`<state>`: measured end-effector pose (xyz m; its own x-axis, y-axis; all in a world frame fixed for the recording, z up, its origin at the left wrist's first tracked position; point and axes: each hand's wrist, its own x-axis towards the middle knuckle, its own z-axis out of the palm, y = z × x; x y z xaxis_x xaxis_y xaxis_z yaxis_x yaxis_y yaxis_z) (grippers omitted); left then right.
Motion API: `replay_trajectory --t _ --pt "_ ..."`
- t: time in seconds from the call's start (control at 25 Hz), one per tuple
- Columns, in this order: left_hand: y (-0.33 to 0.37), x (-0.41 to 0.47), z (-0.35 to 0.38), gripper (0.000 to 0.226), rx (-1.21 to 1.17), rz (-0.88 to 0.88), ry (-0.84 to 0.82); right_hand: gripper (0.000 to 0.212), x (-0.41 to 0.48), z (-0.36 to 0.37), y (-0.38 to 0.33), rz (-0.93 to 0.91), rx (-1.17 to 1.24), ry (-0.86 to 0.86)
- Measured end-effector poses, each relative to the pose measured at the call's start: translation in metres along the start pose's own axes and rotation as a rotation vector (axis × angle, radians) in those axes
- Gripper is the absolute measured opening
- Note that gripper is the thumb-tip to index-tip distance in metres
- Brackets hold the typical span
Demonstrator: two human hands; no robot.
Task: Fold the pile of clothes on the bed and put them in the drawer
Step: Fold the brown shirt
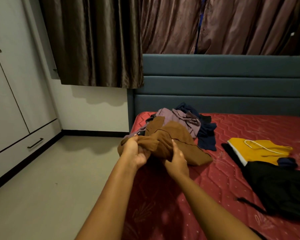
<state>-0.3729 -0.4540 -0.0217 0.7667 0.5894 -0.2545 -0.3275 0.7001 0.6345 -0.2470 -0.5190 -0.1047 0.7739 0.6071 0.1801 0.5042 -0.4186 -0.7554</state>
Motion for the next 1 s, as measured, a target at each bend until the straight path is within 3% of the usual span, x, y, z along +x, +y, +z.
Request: replay_trajectory --t 0.08,0.16,0.2,0.36,0.48,0.56,0.64,0.72,0.8,0.84,0.92,1.0 --pt "0.036 -0.003 -0.003 0.044 -0.008 0.06 0.147 0.052 0.011 -0.012 0.016 0.141 0.046 0.064" --pt "0.061 -0.013 -0.004 0.052 0.064 0.088 0.106 0.029 0.014 -0.026 0.028 0.219 0.002 0.068" --pt "0.058 -0.016 -0.006 0.053 0.071 0.105 0.076 0.028 0.012 -0.03 0.03 0.198 0.004 0.063" --pt "0.054 -0.008 0.011 0.05 0.01 0.171 0.012 0.072 -0.022 -0.023 -0.008 -0.211 0.313 -0.032" --pt "0.032 -0.012 0.03 0.051 0.176 0.207 0.027 0.089 -0.048 -0.004 -0.033 -0.35 0.458 0.047" --pt "0.022 -0.015 0.039 0.044 0.264 0.2 0.034 0.084 -0.056 -0.001 -0.047 -0.445 0.462 0.194" --pt "0.017 -0.019 0.048 0.041 0.323 0.183 0.014 0.062 -0.059 0.0 -0.047 -0.664 0.332 0.335" --pt "0.018 -0.025 0.054 0.041 0.464 0.211 0.013 0.037 -0.057 -0.003 -0.04 -0.793 0.167 0.285" --pt "0.02 -0.034 0.06 0.046 0.678 0.254 0.002 0.037 -0.051 -0.004 -0.031 -0.69 0.043 0.167" --pt "0.02 -0.039 0.063 0.045 0.785 0.278 0.015 0.041 -0.046 -0.005 -0.029 -0.551 0.034 0.106" --pt "0.019 -0.047 0.066 0.042 0.933 0.342 0.035 0.047 -0.036 -0.017 -0.039 -0.106 0.17 -0.041" --pt "0.018 -0.051 0.066 0.038 1.005 0.445 0.003 0.041 -0.024 -0.033 -0.052 0.32 0.529 -0.138"
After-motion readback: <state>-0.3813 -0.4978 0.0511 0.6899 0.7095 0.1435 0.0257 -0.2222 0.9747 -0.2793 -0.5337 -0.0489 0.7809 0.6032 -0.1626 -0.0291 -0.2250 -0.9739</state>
